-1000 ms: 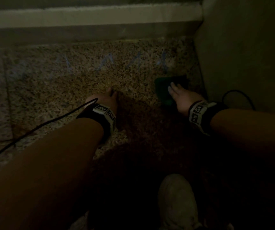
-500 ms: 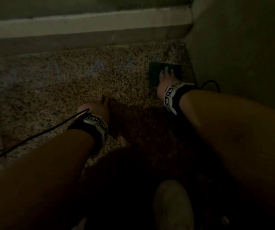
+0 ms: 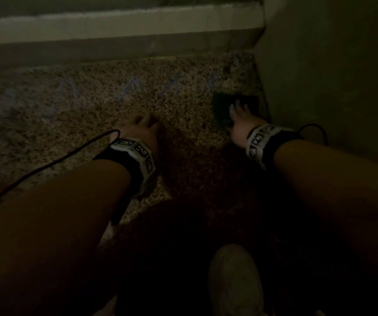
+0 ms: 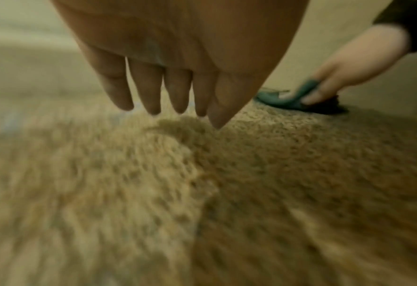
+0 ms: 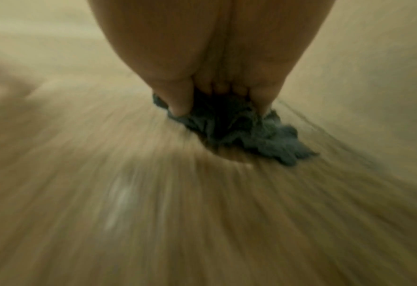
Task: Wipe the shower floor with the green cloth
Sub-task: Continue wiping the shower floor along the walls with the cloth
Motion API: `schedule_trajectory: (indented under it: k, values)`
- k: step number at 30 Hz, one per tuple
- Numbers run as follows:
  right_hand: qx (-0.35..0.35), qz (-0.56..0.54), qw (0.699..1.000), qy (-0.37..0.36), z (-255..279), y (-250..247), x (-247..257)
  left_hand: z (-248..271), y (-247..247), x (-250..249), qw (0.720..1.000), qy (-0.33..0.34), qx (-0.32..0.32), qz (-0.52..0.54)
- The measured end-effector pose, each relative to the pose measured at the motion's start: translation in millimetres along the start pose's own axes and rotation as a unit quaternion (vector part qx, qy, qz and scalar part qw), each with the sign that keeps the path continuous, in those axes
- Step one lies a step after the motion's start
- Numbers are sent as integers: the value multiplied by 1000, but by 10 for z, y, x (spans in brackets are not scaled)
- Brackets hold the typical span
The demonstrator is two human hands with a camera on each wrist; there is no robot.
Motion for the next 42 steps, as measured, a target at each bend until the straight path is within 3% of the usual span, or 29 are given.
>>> schedule_trajectory:
  k: [6, 10, 15, 20, 23, 26, 34, 42]
  values:
    - [-4, -34, 999, 8, -191, -331, 49, 2, 198, -37, 999, -14, 38, 33]
    - [-32, -8, 999, -27, -91, -102, -26, 41, 5, -116, 1000, -9, 25, -11]
    - [-21, -61, 996, -58, 14, 149, -80, 7, -216, -227, 1000, 19, -9, 21]
    - [-38, -83, 995, -43, -249, -166, -40, -146, -33, -136, 998, -9, 26, 55]
    - [-128, -111, 984, -46, -384, -543, 35, -146, 1, -164, 997, -19, 26, 68]
    - [-152, -115, 980, -52, -493, -834, 132, -148, -39, -183, 998, -20, 36, 50]
    - [-99, -53, 993, -25, -632, -1045, 194, -183, -42, -153, 998, 7, 56, 38]
    - [-44, 0, 994, -101, -172, -322, 204, -205, -69, -131, 997, 29, 76, 8]
Point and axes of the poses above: each hand's wrist, its own z-axis away from the middle knuckle, its own y-axis out of the palm, x = y × z, the point moved 10 cm from there along -z, towards the middle knuckle, and after that the axes turned 5 degrees about y, right-handed, at the moved point
